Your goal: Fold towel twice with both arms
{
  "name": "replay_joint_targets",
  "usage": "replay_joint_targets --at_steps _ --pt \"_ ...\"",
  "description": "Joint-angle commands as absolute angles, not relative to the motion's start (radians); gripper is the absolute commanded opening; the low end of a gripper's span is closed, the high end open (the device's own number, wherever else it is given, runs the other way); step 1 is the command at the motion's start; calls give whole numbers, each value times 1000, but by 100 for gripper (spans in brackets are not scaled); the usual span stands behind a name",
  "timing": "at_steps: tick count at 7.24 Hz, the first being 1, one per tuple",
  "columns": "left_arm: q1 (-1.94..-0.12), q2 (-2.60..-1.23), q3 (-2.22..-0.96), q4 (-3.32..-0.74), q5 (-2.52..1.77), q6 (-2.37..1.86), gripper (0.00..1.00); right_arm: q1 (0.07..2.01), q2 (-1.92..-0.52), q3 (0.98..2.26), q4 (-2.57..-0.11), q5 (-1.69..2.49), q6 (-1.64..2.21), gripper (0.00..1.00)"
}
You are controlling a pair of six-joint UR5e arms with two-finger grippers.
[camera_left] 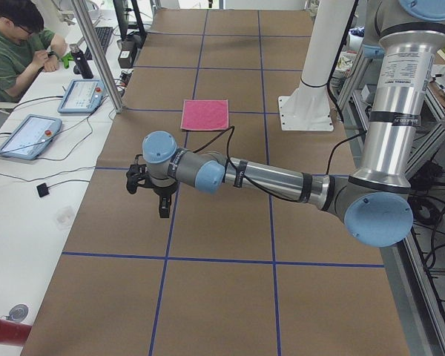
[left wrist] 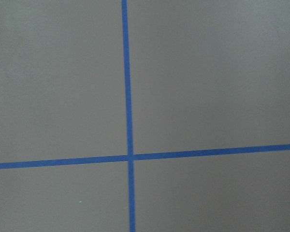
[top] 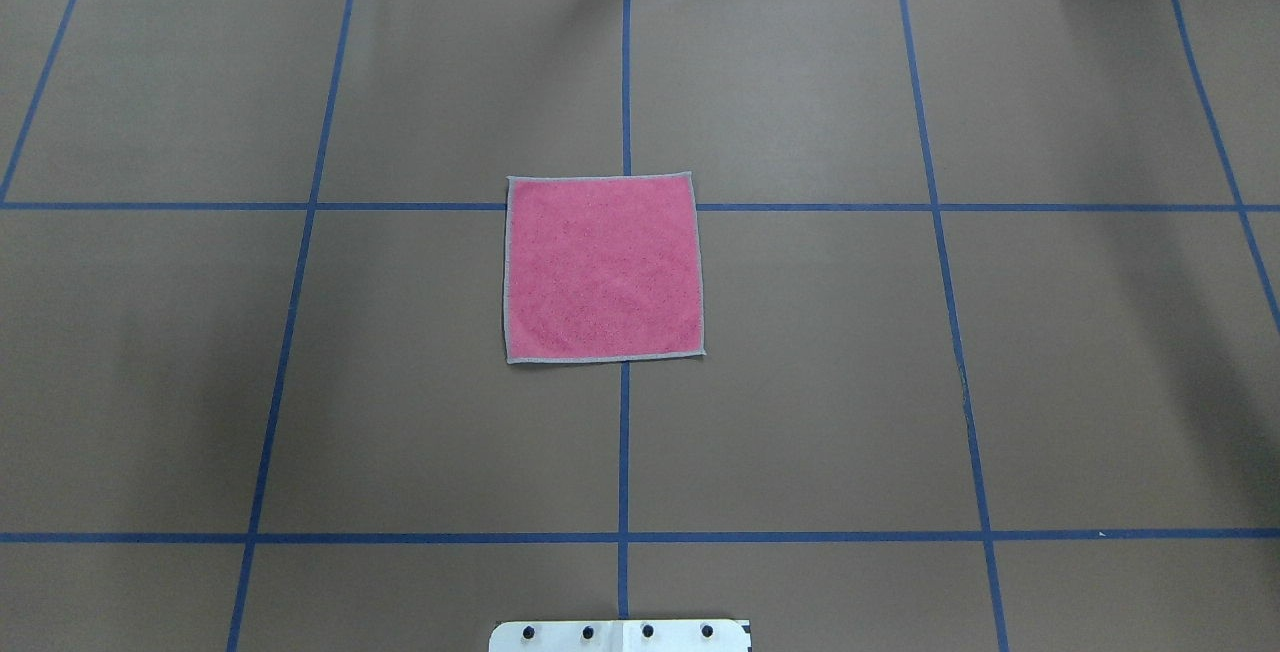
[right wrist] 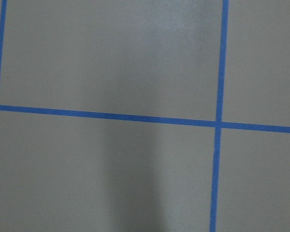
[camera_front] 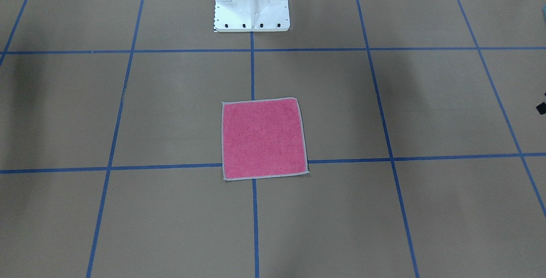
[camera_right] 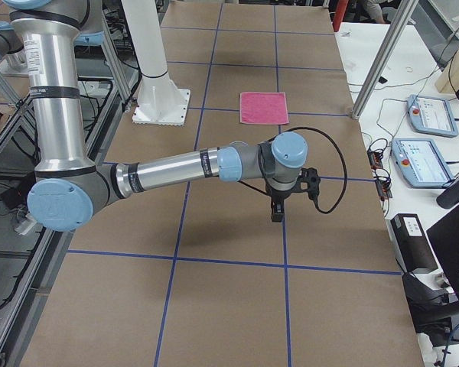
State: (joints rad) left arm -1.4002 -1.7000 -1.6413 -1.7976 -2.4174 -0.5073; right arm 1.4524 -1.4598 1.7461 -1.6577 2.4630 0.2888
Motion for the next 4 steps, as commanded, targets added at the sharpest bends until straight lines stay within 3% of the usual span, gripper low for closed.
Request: replay_joint_targets --at_steps 1,4 --pt "-1252 -1704 -1649 -2025 -2415 -853 100 1361 -1330 1741 -1654 2471 619 100" --pt "-1071 -1802 -1651 -2198 -2404 -1260 100 1278 -1333 1737 -1513 2470 711 100"
